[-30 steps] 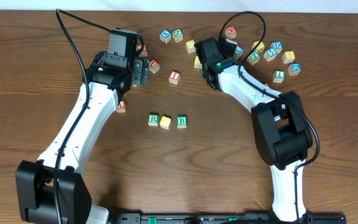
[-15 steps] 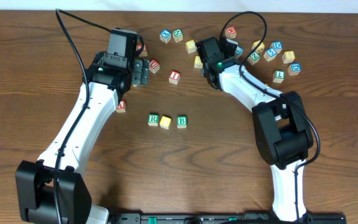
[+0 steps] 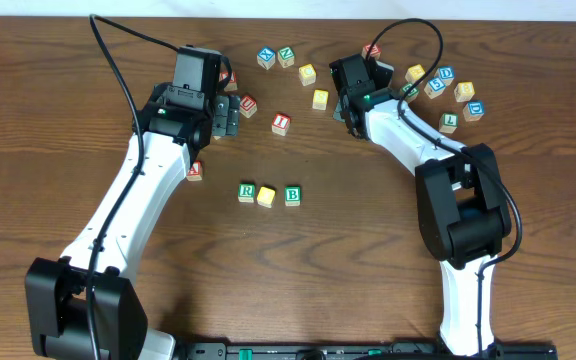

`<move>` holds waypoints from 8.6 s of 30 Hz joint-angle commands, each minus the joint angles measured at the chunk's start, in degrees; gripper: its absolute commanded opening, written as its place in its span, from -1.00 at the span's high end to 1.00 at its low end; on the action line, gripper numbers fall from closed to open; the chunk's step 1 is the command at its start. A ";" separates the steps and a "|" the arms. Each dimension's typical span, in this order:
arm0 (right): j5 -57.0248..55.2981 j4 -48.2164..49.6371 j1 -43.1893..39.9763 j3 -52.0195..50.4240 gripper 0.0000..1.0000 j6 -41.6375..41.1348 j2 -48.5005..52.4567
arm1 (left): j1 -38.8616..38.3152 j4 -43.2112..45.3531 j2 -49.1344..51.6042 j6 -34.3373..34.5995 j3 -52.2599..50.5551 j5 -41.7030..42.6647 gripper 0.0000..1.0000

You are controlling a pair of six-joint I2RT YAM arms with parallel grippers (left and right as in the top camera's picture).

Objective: Spell out ROBOT
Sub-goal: 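Lower the open right gripper around the yellow O block, then close the right gripper on the yellow O block, then lift the yellow O block and carry it toward the front row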

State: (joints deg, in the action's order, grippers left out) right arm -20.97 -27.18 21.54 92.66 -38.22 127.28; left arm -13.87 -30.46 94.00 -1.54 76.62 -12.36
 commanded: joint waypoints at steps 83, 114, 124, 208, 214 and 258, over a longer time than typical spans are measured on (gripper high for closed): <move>3.34 -23.04 0.52 22.67 0.17 0.52 10.21 | 0.35 -0.20 -1.42 -0.37 1.05 -0.72 -0.93; 3.32 -21.88 1.05 22.25 0.14 -0.50 10.69 | 0.35 -0.20 -1.42 -0.37 1.05 -0.72 -0.93; 2.95 -21.57 1.33 21.86 0.14 -0.50 12.22 | 0.35 -0.20 -1.42 -0.37 1.05 -0.72 -0.93; -1.18 -32.33 6.88 22.69 0.73 0.09 -0.33 | 0.35 -0.20 -1.42 -0.37 1.05 -0.72 -0.93; 0.33 -27.32 4.66 18.43 0.73 0.13 -0.66 | 0.35 -0.20 -1.42 -0.37 1.05 -0.72 -0.93; 3.28 -6.80 17.77 -21.86 0.78 -13.90 -20.92 | 0.35 -0.20 -1.42 -0.37 1.05 -0.72 -0.93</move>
State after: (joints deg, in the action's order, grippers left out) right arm -16.88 -33.80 38.98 71.40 -50.22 107.61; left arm -13.87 -30.48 94.00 -1.54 76.62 -12.36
